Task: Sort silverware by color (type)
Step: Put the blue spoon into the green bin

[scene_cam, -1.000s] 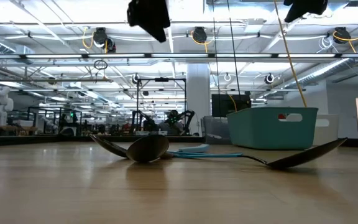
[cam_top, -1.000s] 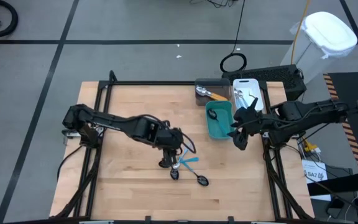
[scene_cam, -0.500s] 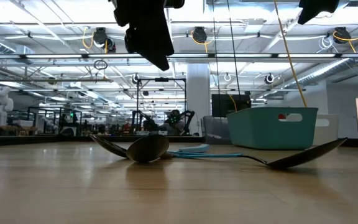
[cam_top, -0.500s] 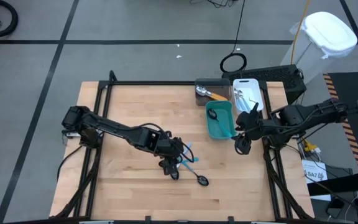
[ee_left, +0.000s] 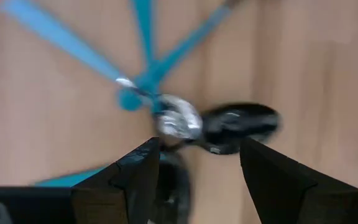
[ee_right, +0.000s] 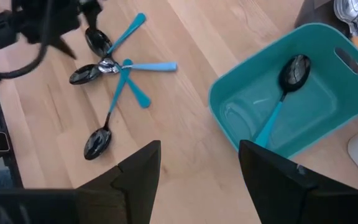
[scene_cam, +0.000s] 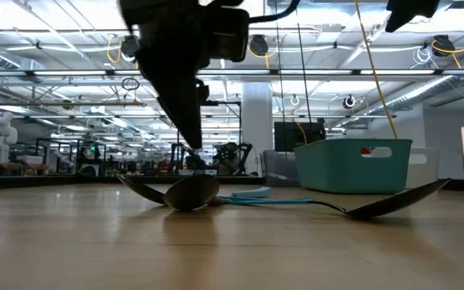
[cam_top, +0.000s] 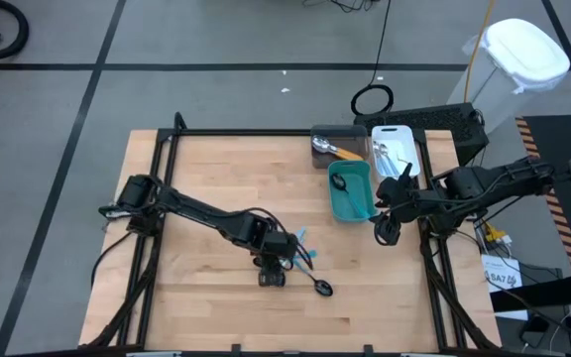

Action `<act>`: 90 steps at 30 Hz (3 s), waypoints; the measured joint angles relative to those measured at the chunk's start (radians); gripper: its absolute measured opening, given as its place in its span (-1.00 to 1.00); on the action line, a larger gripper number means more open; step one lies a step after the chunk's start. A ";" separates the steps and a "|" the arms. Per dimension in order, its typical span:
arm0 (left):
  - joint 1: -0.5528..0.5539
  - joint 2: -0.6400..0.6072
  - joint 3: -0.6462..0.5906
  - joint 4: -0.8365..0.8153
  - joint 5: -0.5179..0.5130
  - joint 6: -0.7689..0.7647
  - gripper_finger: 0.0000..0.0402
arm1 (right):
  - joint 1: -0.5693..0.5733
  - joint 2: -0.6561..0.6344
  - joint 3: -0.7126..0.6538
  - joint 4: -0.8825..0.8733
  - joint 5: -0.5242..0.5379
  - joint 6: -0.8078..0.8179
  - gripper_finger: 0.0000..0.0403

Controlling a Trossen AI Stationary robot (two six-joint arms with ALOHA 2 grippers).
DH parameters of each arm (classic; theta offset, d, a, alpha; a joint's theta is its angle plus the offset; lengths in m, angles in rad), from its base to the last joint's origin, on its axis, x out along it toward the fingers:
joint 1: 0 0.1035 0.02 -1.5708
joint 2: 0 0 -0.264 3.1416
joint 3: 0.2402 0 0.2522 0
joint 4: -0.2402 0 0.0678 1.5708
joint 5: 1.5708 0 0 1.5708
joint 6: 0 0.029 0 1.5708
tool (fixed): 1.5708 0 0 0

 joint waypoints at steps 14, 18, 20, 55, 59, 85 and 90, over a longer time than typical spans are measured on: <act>-0.010 0.018 0.002 -0.044 0.007 0.565 0.10 | 0.000 0.000 0.000 -0.002 0.028 -0.001 0.04; -0.032 0.025 0.001 -0.050 0.008 0.672 0.10 | 0.000 0.003 0.000 -0.002 0.029 -0.001 0.04; -0.043 0.024 0.002 -0.025 0.007 0.684 0.10 | 0.000 0.004 0.000 -0.005 0.029 -0.001 0.04; -0.199 0.084 0.002 0.152 -0.200 0.312 -0.10 | -0.001 0.005 0.000 -0.029 0.106 -0.034 0.04; -0.215 0.098 0.000 0.153 -0.229 0.272 -0.10 | -0.001 0.005 0.000 -0.029 0.107 -0.035 0.04; -0.216 0.159 0.006 0.118 -0.395 0.023 -0.68 | -0.002 0.006 0.000 -0.027 0.106 0.025 0.04; -0.199 0.158 0.039 0.075 -0.408 0.027 -0.95 | -0.002 0.006 0.000 -0.027 0.106 0.024 0.04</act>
